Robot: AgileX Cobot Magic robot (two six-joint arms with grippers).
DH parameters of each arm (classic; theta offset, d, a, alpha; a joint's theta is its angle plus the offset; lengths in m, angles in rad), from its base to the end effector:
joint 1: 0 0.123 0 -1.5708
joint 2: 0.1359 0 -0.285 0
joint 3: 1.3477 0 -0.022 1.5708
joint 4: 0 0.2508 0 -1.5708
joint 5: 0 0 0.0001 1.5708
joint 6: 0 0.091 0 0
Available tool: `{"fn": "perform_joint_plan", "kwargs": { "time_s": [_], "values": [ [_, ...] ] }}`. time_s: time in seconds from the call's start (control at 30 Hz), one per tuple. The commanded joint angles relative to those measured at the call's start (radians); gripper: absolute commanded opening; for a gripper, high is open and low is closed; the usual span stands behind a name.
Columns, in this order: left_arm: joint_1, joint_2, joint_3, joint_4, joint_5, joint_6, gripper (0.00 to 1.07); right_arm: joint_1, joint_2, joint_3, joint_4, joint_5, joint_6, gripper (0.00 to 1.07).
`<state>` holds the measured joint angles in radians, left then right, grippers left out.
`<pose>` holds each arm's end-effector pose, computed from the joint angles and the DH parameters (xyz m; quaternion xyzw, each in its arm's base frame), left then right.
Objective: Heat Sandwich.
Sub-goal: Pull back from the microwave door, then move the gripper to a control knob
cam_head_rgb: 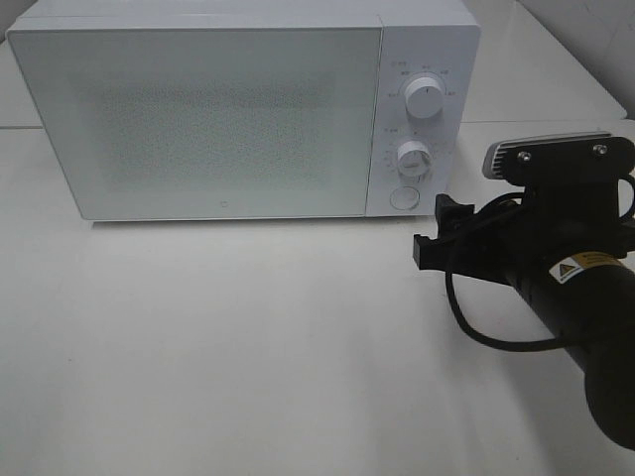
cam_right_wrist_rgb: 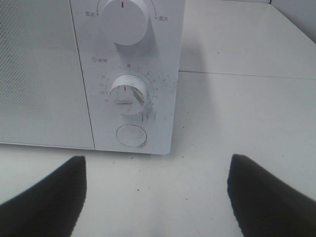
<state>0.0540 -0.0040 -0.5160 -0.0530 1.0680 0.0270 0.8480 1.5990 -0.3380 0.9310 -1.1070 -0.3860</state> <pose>-0.0075 -0.0046 0.2812 -0.0101 0.8495 -0.0051 0.5274 0.1974 0.1251 0.1625 -0.0343 0.7758 -0.0121 0.6299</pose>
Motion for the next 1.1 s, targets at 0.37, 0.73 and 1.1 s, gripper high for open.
{"fn": "perform_joint_plan", "kwargs": {
  "time_s": [0.37, 0.73, 1.1],
  "values": [
    [0.003, -0.026, 0.001, -0.009, 0.000, -0.004, 0.98, 0.027, 0.000, -0.009, 0.048, -0.035, -0.011, 0.76],
    [0.003, -0.026, 0.001, -0.009, 0.000, -0.004, 0.98, 0.026, 0.000, -0.009, 0.041, -0.098, 0.043, 0.76],
    [0.003, -0.022, 0.001, -0.009, 0.000, -0.004, 0.98, -0.060, 0.063, -0.091, -0.047, -0.070, 0.050, 0.76]
  ]
}}
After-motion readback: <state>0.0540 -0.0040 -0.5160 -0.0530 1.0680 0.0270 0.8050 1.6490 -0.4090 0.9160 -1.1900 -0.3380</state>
